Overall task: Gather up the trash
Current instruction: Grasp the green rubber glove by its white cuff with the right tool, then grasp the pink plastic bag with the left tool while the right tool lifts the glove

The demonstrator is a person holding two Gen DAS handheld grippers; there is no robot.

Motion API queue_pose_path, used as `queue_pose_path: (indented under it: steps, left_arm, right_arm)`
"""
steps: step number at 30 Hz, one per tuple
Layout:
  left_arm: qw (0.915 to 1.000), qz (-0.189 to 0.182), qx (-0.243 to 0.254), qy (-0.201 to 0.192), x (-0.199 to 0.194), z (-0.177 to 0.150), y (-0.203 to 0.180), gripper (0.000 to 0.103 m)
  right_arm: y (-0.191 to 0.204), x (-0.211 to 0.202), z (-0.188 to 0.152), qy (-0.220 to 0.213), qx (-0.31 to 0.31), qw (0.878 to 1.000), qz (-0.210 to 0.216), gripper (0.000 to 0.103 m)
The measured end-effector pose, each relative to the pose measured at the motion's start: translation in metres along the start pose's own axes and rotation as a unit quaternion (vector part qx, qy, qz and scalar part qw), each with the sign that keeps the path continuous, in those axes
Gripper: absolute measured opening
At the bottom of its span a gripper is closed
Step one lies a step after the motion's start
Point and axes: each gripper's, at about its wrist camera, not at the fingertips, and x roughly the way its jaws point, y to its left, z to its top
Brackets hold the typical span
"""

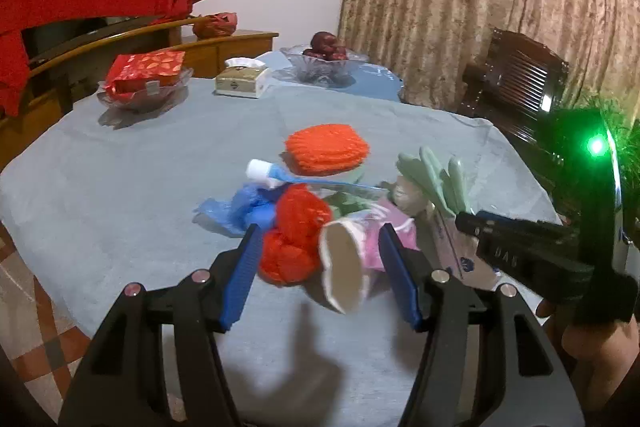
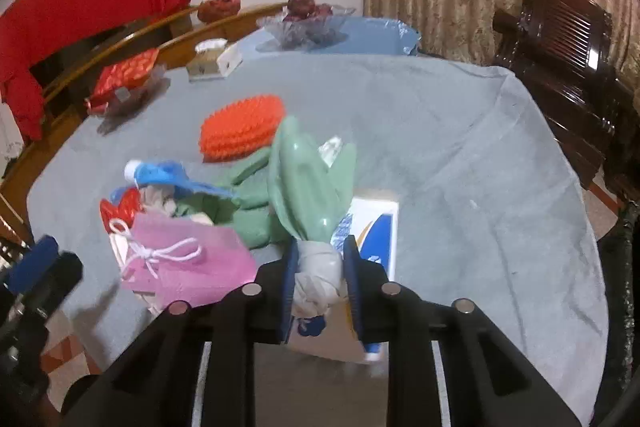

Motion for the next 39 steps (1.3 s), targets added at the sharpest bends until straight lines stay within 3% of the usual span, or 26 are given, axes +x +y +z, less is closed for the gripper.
queue_pose_path:
  steps: [7,14,19,21,28,39]
  left_arm:
    - [0.9993,-0.018,0.032,0.006,0.012,-0.002,-0.038,0.058]
    - [0.9987,-0.017,0.043,0.023,0.032,-0.005,-0.053,0.058]
    - [0.9979,-0.017,0.058,0.021,0.037,-0.005,-0.063,0.057]
    - [0.998,-0.01,0.058,0.024,0.037,-0.004,-0.063,0.045]
    - [0.9987,-0.016,0.048,0.008,0.014,-0.003,-0.063,0.049]
    - [0.9985,-0.014,0.039,0.036,0.057,-0.002,-0.069,0.049]
  right_arm:
    - [-0.039,-0.04,0.007,-0.046,0.039,0.998,-0.017,0.022]
    - [-0.072,-0.064,0.005,-0.058,0.061,0.996,-0.03,0.022]
    - [-0.072,-0.069,0.002,-0.059,0.057,0.996,-0.031,0.022]
    - [-0.072,-0.069,0.002,-0.058,0.057,0.996,-0.031,0.022]
    - [-0.073,-0.073,0.005,-0.062,0.059,0.996,-0.029,0.022]
    - [-0.075,-0.069,0.002,-0.059,0.06,0.996,-0.035,0.022]
